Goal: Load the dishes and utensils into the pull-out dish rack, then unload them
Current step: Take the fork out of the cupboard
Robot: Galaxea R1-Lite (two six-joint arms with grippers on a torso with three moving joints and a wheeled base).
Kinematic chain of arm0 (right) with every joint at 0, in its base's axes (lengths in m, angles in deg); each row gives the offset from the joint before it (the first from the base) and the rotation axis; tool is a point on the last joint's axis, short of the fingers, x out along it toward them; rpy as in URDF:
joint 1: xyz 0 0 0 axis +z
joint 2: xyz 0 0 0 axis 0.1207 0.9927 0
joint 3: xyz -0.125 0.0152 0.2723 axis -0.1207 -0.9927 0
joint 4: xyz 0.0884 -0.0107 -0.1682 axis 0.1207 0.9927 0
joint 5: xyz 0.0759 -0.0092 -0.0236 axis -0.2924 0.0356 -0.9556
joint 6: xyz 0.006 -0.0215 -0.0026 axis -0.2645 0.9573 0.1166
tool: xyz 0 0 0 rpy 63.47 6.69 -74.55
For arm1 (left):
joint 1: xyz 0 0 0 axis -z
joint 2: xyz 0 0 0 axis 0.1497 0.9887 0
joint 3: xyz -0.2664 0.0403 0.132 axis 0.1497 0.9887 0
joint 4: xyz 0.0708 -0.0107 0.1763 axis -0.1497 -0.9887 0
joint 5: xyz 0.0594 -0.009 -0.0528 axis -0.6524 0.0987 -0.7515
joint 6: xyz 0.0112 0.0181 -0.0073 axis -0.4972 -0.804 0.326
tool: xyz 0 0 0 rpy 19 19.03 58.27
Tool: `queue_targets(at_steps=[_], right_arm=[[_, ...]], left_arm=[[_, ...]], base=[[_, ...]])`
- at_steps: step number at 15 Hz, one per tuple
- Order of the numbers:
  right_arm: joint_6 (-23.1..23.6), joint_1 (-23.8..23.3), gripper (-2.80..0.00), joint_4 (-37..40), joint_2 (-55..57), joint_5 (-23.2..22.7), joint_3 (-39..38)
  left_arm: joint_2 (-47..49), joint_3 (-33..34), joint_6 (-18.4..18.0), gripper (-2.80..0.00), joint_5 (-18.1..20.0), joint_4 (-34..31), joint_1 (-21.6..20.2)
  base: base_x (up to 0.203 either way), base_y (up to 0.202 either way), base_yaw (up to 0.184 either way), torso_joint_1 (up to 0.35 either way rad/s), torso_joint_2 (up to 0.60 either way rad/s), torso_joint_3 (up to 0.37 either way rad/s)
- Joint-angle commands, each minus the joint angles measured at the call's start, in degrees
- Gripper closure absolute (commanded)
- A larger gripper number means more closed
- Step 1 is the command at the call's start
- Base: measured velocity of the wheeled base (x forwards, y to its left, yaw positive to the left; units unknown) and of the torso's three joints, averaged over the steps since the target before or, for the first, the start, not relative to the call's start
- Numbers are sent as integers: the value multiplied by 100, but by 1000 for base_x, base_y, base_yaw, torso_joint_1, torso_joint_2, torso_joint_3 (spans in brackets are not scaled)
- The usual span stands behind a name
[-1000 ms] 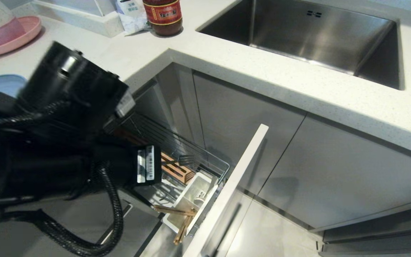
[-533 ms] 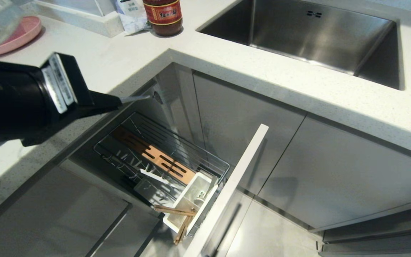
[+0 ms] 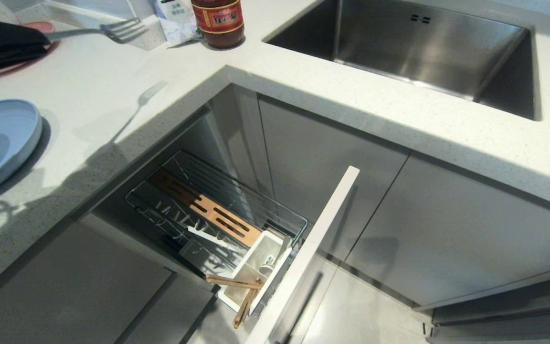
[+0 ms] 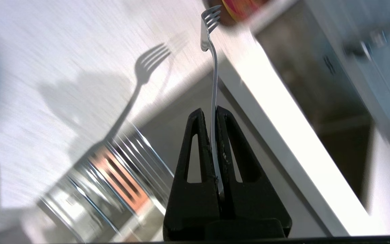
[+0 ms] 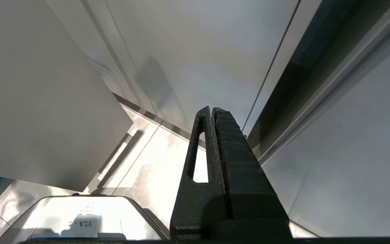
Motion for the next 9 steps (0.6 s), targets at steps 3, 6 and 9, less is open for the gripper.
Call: queue_targets(at_steps=[3, 6, 9], right_arm=[[-1, 3, 0, -3, -24, 2, -9], [-1, 3, 0, -3, -22, 2, -9], [-1, 6, 0, -3, -24, 2, -9]], left_arm=[[-448, -15, -700, 0, 145, 583, -1790], [-907, -110, -968, 0, 600, 784, -3038], [-1315, -38, -1071, 0, 998, 792, -4497]], base=[[0, 0, 0, 0, 0, 0], [0, 0, 0, 0, 0, 0], [0, 0, 0, 0, 0, 0]])
